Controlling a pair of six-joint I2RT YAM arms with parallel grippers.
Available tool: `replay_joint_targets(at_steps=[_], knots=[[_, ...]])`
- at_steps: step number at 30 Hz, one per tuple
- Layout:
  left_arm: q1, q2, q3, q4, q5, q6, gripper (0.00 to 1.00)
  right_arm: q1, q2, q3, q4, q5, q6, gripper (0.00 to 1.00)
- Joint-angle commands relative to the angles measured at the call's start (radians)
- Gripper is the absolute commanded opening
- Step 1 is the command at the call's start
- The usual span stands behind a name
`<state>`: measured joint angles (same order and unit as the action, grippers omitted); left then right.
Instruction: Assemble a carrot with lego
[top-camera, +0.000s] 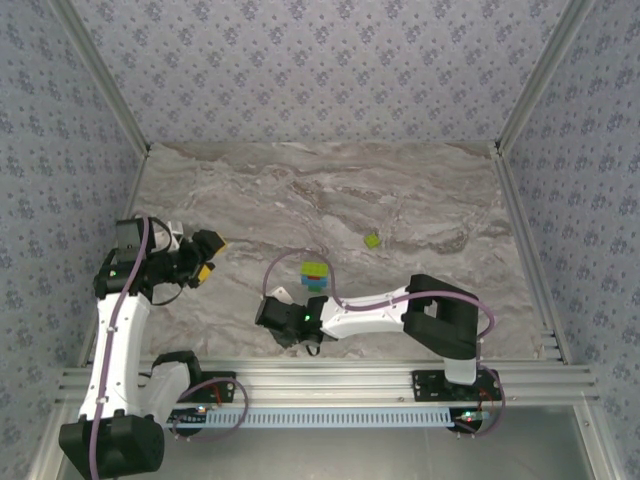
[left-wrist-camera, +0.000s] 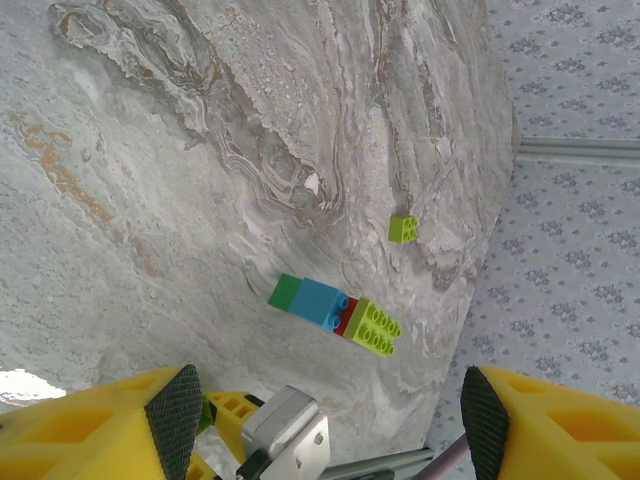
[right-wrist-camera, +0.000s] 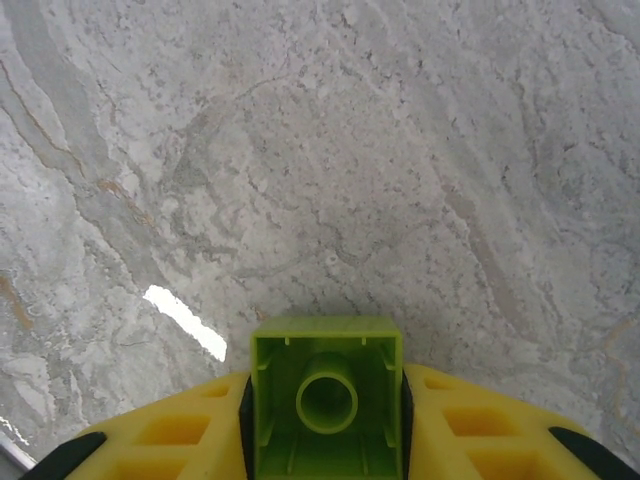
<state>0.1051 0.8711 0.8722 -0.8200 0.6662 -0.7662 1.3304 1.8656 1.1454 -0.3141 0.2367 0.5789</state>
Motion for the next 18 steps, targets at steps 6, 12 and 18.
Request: replay_joint_targets(at_steps=[6, 12, 18], knots=[[0.008, -0.037, -0.004, 0.015, 0.095, 0.067, 0.72, -0.039, -0.237, -0.013, 0.009, -0.227, -0.164, 0.37], [0.008, -0.023, -0.109, 0.265, 0.385, -0.073, 0.71, -0.121, -0.458, -0.019, -0.050, -0.442, -0.490, 0.39], [-0.011, -0.067, -0.095, 0.269, 0.505, -0.071, 0.65, -0.266, -0.560, -0.003, -0.129, -0.630, -0.645, 0.40]])
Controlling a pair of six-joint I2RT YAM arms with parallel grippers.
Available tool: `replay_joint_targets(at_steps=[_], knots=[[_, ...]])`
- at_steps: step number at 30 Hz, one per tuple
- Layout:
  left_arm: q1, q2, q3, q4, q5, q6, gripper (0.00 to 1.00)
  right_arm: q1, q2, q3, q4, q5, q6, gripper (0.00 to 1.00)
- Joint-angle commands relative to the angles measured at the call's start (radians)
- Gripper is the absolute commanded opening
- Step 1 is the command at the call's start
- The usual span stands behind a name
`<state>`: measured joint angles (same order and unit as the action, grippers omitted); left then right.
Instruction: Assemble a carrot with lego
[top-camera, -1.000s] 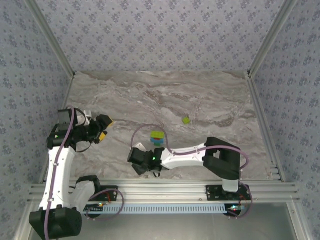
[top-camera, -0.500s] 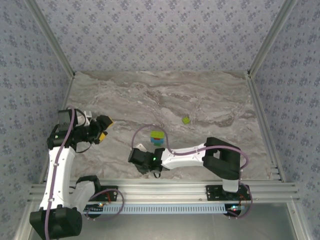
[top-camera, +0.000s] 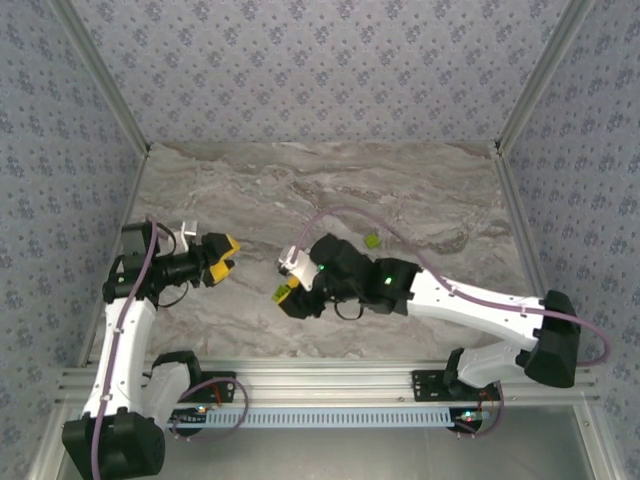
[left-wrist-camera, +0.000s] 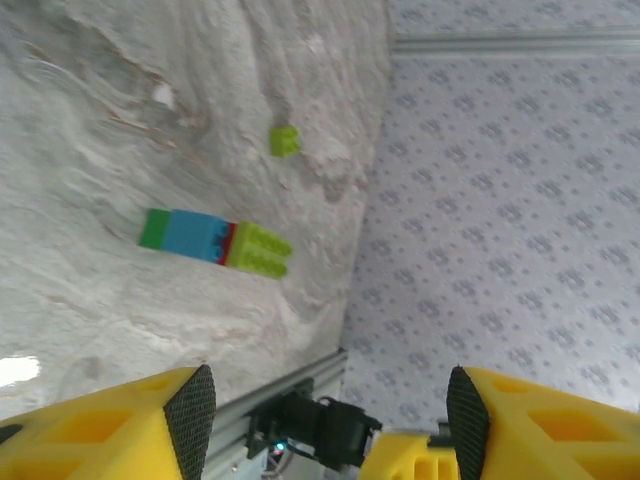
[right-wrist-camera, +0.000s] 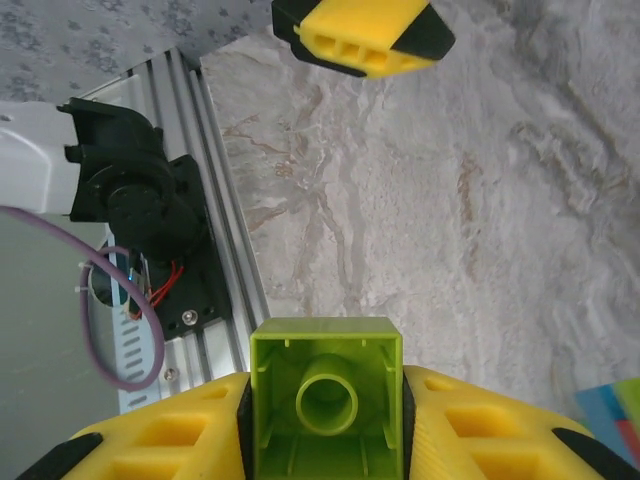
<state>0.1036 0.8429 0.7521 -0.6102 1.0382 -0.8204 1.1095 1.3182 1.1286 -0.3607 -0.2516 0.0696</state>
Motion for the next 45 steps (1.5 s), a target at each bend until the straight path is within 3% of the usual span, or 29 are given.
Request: replay_joint_targets(at_steps=[1, 7, 12, 15, 26, 35, 45], knots=[[-0.022, -0.056, 0.033, 0.061, 0.146, -0.024, 0.65, -0.064, -0.016, 0.021, -0.095, -0.164, -0.158, 0.39], [-0.199, -0.117, 0.056, 0.129, 0.096, -0.120, 0.64, -0.151, 0.002, 0.054, -0.125, -0.297, -0.239, 0.39], [-0.407, -0.092, 0.012, 0.243, -0.033, -0.218, 0.67, -0.170, 0.040, 0.156, -0.170, -0.267, -0.288, 0.39], [-0.472, -0.056, 0.006, 0.268, -0.075, -0.221, 0.69, -0.171, 0.066, 0.198, -0.203, -0.249, -0.308, 0.39], [-0.557, 0.086, 0.056, 0.330, -0.121, -0.210, 0.69, -0.173, 0.119, 0.270, -0.283, -0.214, -0.353, 0.39], [-0.589, 0.117, 0.090, 0.336, -0.129, -0.194, 0.52, -0.195, 0.137, 0.265, -0.271, -0.222, -0.360, 0.39], [-0.632, 0.119, 0.082, 0.348, -0.135, -0.194, 0.47, -0.205, 0.148, 0.254, -0.245, -0.206, -0.363, 0.38]])
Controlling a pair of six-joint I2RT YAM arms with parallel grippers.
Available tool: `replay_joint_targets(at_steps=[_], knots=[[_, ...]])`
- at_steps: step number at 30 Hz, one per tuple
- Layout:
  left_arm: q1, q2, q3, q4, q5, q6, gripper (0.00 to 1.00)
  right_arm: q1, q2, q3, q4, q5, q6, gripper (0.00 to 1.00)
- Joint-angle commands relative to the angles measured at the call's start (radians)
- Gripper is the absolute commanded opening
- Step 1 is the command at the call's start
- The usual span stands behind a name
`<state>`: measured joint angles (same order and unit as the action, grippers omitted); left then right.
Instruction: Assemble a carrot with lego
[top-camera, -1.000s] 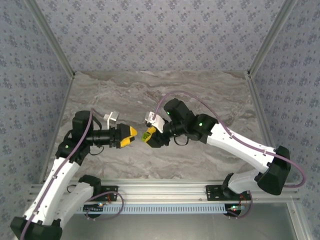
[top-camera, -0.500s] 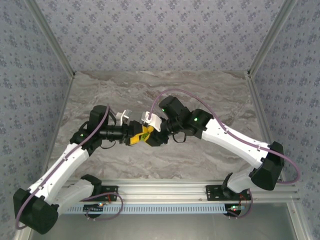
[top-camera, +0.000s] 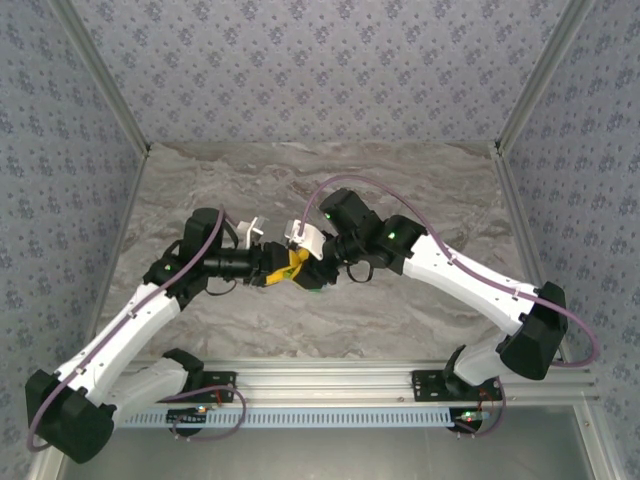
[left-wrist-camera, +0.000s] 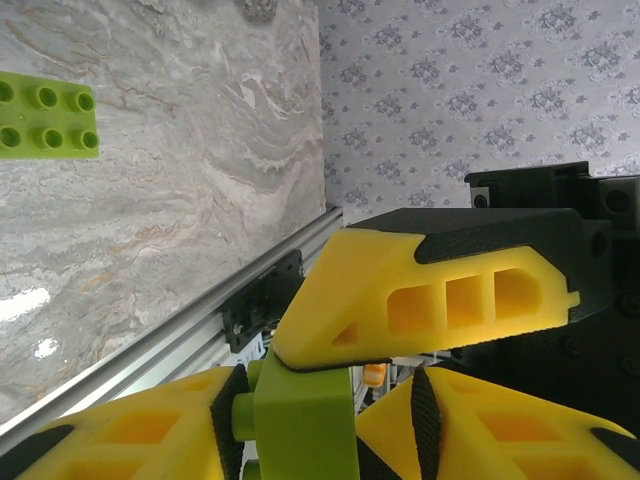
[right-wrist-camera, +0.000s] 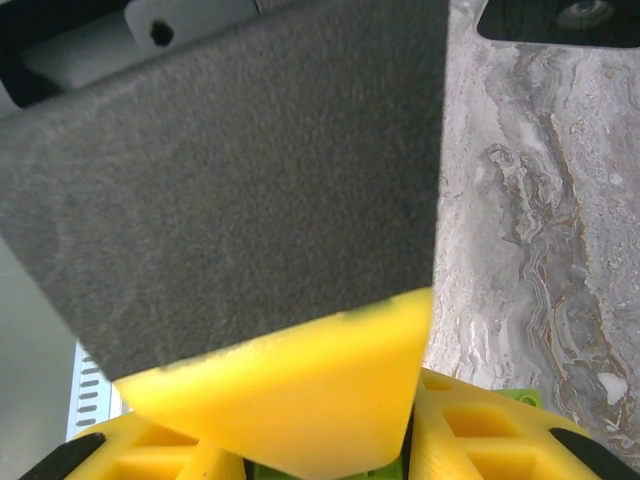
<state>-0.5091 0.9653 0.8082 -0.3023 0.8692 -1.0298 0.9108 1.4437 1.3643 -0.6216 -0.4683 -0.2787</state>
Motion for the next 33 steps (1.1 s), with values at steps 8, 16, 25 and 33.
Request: replay_joint_targets(at_steps=[8, 16, 25, 33], knots=[[-0.033, -0.004, 0.023, 0.037, 0.033, 0.022, 0.41, -0.007, 0.023, 0.022, 0.012, 0.053, -0.034, 0.37], [-0.051, 0.003, 0.023, 0.040, 0.029, 0.025, 0.33, -0.009, 0.041, 0.043, -0.018, 0.113, -0.070, 0.37], [-0.051, 0.019, 0.056, -0.057, -0.035, 0.098, 0.25, -0.008, 0.035, 0.032, -0.018, 0.131, -0.077, 0.48], [-0.052, 0.033, 0.194, -0.330, -0.227, 0.416, 0.21, -0.086, -0.135, -0.074, 0.068, 0.058, -0.033, 0.72]])
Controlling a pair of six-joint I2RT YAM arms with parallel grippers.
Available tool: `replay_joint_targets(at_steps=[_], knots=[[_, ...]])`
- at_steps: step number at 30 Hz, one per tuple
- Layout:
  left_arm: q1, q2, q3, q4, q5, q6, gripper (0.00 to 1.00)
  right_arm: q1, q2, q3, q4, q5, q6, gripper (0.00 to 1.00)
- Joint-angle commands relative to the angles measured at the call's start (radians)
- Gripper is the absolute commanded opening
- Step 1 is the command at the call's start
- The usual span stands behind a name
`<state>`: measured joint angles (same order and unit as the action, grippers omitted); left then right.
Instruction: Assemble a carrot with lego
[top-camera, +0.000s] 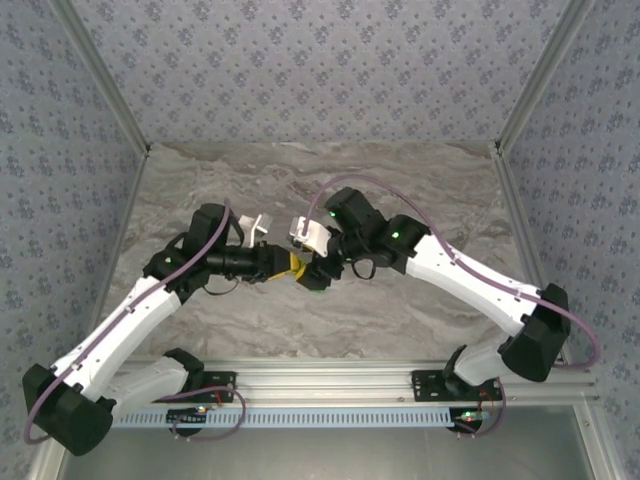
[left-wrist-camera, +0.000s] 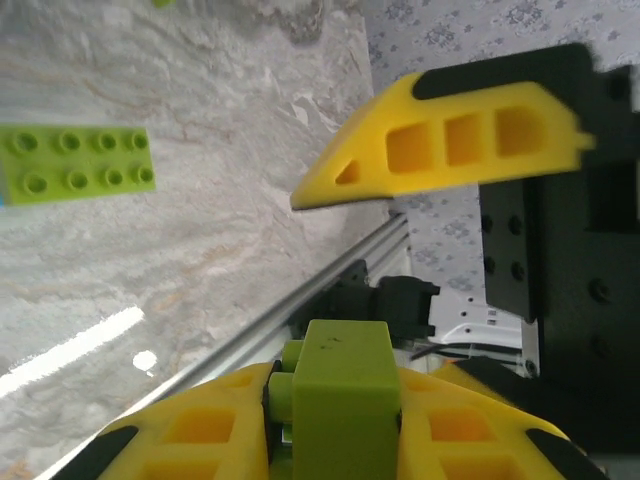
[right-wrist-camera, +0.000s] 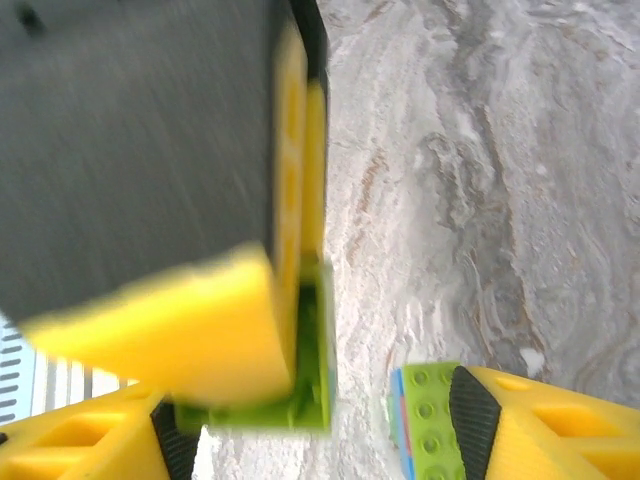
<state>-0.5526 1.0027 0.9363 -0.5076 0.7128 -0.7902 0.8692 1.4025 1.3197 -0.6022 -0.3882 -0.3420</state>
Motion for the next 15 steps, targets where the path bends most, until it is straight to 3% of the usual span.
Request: replay_joint_targets(at_steps=[1, 4, 7, 10, 15], knots=[[-0.007, -0.010, 0.073, -0.138, -0.111, 0.213, 0.21, -0.078, -0.131, -0.049, 0.065, -0.050, 0.054, 0.72], [-0.007, -0.040, 0.078, -0.124, -0.196, 0.342, 0.21, -0.183, -0.221, -0.108, 0.136, -0.132, 0.190, 0.75], [-0.008, -0.109, 0.036, -0.014, -0.280, 0.434, 0.18, -0.297, -0.251, -0.158, 0.201, -0.171, 0.434, 0.77], [-0.015, -0.187, -0.008, 0.136, -0.233, 0.514, 0.25, -0.404, -0.223, -0.169, 0.226, -0.269, 0.692, 0.77], [-0.116, -0.309, -0.103, 0.379, -0.298, 0.780, 0.31, -0.478, -0.121, -0.211, 0.377, -0.471, 1.094, 0.72]])
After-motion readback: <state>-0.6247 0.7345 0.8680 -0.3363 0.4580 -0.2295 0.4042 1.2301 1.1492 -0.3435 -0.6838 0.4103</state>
